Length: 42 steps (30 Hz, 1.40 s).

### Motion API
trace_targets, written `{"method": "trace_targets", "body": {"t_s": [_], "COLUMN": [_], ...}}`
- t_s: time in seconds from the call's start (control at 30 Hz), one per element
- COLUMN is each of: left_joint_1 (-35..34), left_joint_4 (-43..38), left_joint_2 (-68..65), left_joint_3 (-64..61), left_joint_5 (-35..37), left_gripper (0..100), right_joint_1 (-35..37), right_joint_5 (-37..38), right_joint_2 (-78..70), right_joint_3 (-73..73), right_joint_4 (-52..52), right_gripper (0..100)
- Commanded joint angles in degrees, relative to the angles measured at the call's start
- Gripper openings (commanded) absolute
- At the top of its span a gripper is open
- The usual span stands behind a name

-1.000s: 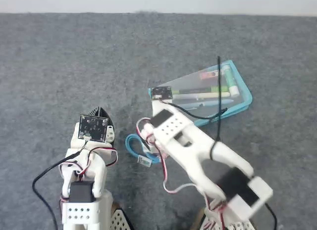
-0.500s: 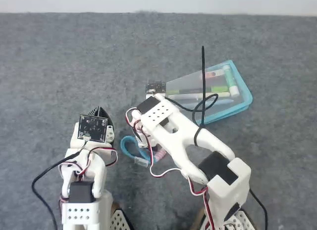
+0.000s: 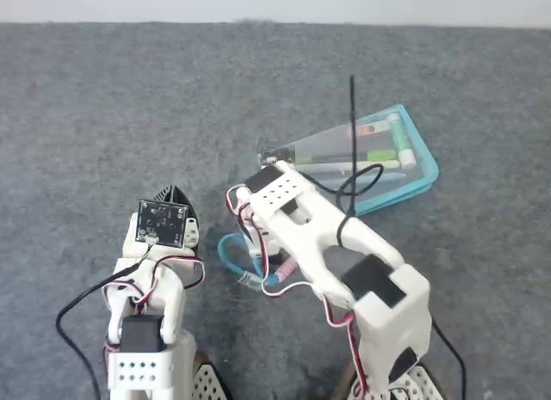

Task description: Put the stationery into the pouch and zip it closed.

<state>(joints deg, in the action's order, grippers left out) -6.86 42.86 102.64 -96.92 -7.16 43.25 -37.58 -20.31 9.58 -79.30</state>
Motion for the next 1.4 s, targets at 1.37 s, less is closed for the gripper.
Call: {"method": "trace_targets", "body": {"t_s": [1.37], "left_joint_1": [13.8], "left_joint_4": [9.67], "left_joint_2": [-0.53], "left_joint_3": [6.02], "left_joint_5": [-3.87], "left_gripper": [21], "right_joint_1": [-11.91], "right_joint_5": [51.78], "right_joint_2": [73.71], "right_joint_3": [11.43], "right_joint_4": [-7.87], "right_gripper": [0.6]}}
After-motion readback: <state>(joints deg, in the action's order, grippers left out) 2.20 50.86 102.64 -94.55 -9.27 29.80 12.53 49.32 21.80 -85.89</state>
